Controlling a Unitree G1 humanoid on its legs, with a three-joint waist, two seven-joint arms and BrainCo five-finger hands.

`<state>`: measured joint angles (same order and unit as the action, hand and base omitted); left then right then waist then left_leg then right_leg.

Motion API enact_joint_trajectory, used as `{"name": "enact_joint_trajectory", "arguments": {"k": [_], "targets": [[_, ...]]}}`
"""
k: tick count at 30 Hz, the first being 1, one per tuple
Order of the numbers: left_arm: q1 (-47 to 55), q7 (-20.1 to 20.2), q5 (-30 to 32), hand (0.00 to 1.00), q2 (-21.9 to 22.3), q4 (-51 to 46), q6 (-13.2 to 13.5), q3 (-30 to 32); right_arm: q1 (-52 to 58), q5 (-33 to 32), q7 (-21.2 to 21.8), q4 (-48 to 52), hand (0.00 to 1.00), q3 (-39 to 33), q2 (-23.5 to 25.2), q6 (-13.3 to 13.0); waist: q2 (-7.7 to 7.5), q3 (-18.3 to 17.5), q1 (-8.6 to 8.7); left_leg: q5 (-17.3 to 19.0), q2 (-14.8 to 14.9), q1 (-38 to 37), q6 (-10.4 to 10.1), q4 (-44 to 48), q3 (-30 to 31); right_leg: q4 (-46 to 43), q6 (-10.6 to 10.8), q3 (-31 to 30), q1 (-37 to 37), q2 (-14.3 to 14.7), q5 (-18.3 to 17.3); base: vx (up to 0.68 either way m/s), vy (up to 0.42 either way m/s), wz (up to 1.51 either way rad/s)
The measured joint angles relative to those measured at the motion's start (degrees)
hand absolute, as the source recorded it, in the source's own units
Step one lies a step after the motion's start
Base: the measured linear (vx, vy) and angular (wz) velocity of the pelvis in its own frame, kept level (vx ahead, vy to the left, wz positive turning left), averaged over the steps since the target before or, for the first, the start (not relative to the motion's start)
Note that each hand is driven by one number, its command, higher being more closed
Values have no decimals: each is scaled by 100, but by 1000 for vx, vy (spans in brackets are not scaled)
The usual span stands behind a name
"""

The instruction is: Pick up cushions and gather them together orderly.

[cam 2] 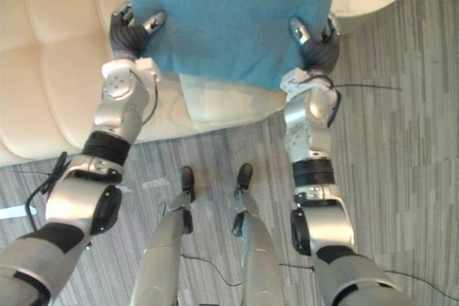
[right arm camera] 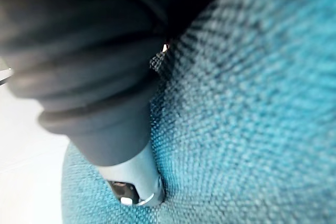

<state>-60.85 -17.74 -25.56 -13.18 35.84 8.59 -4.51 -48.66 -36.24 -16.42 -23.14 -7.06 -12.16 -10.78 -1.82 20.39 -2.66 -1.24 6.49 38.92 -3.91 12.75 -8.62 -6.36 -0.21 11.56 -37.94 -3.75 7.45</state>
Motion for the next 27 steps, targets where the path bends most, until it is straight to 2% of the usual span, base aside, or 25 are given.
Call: {"name": "enact_joint_trajectory", "arguments": {"k": [6,7,10,12,15,18,23,27], "targets": [[783,-121,-167,100,362,-1246,70,-165,867,-14,-31,473,100,-124,474,-28,-2,2,27,-3,-7,-687,-7,-221,-30,-13,48,-5,567,6,-75,69,-31,-1],[1092,-141,-164,100,423,-1803,142,-294,1253,-12,-51,951,100,-122,577,-59,-1,1,32,-2,-12,-850,-8,-271,-25,-66,60,-5,682,2,-131,57,-29,3],[1576,-223,-155,100,640,-2474,279,-340,1686,15,-51,1503,100,-111,692,-165,-1,-2,43,-20,-57,-1082,-36,-391,-21,-181,58,3,817,-40,-263,41,-29,7],[2233,-224,-127,100,990,-3086,410,-369,2210,49,-50,2072,100,-23,808,-286,4,-13,67,-20,-101,-1405,-37,-471,-18,-323,59,33,1060,-93,-430,51,-23,8],[3211,-223,-60,100,1239,-3862,512,-517,3064,306,-44,2841,100,190,936,-387,4,-63,94,2,-136,-1887,-59,-615,-20,-453,75,76,1448,-145,-632,41,7,13],[4240,-212,-62,100,1243,-4479,622,-654,3911,619,53,3407,100,523,1101,-445,13,-363,95,86,-135,-2101,-95,-668,-46,-478,41,91,1641,-151,-749,43,8,3],[5340,-161,-63,100,1242,-4669,622,-800,4866,937,268,3668,100,794,1219,-433,29,-858,87,205,-128,-2460,-120,-674,-59,-500,71,99,1992,-153,-903,74,12,1],[6248,58,-71,100,1231,-4840,611,-899,5604,1354,387,3980,100,960,1220,-372,66,-1256,84,249,-136,-2773,-135,-798,-96,-415,96,84,2263,-144,-959,88,17,-4]]}}
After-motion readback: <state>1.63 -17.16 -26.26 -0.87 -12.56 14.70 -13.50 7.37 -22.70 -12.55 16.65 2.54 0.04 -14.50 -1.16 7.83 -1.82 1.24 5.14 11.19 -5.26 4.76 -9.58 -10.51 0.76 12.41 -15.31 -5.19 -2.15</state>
